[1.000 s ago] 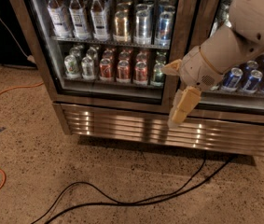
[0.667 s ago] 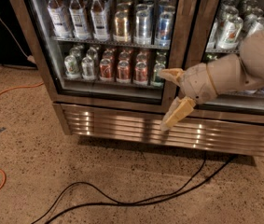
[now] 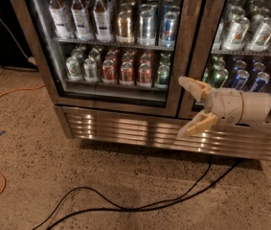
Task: Open left fridge door
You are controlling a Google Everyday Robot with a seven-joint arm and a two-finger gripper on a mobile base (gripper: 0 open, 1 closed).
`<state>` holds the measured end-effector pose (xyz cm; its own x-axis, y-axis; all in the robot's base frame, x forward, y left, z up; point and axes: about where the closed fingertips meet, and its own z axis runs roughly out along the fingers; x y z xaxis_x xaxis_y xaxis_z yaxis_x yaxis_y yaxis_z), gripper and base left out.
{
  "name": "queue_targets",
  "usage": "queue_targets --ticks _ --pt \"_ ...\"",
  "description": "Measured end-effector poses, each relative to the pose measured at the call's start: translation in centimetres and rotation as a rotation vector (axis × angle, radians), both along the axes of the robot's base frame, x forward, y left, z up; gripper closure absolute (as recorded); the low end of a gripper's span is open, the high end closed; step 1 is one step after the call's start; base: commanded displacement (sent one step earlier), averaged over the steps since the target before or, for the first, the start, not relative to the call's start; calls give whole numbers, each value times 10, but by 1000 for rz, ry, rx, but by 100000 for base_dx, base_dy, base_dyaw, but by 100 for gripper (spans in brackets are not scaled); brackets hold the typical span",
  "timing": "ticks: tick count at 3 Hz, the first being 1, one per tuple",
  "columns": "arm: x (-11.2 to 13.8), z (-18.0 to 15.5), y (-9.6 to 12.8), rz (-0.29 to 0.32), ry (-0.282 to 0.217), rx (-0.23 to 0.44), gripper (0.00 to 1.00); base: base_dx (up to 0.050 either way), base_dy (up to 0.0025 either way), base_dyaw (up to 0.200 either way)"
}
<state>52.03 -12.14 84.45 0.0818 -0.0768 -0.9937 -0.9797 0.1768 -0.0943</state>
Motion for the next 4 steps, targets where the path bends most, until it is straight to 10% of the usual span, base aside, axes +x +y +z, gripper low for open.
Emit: queue_targets --ticks 2,4 --pt "2 1 4 -10 -1 -6 0 0 0 0" --pt "-49 111 15 -71 -154 -31 0 0 0 0"
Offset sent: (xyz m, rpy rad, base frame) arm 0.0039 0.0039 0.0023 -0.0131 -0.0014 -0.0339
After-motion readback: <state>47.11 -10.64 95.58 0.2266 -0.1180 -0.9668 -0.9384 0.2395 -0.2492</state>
